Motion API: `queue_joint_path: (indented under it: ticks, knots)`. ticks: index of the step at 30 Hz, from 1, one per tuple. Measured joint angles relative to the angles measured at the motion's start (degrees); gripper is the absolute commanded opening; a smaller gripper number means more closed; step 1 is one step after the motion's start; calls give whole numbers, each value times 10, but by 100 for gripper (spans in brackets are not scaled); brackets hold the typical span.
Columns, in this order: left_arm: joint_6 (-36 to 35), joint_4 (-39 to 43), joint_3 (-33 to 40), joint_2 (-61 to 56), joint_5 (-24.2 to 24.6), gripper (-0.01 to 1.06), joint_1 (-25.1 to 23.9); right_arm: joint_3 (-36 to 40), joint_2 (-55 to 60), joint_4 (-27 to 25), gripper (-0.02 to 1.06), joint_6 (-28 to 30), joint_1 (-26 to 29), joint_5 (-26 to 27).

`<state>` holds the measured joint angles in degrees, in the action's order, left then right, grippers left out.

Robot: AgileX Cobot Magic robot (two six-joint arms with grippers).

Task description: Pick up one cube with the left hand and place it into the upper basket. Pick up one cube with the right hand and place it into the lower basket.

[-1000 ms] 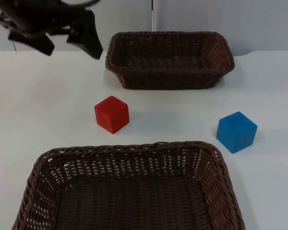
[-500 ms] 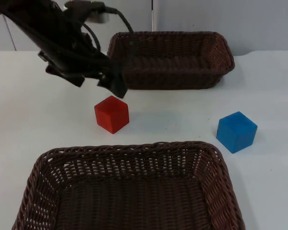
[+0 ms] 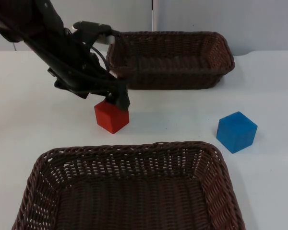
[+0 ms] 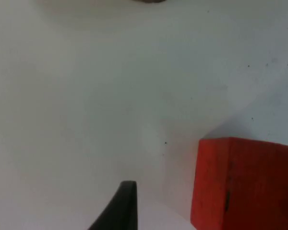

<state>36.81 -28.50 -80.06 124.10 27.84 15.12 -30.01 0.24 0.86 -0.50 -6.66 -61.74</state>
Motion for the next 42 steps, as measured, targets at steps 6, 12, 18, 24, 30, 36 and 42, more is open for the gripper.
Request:
queue_joint_path:
  ticks: [6,12,18,24,30,36,42]
  knots:
    - [18,-25,0,21,-1,105,0,0,0,0,105,1,0,0]
    - [54,-65,0,40,-2,105,0,0,0,1,105,1,0,0]
    - [70,-88,-1,55,-2,105,0,0,0,1,105,1,0,0]
    - [72,-96,-1,55,-5,102,0,0,0,1,105,1,0,0]
    - [72,-100,-1,57,-5,50,0,0,0,1,105,1,0,0]
    - [71,-102,-1,57,-3,0,0,0,0,1,105,1,0,0]
    - [38,-105,-1,32,22,0,0,0,0,1,105,1,0,0]
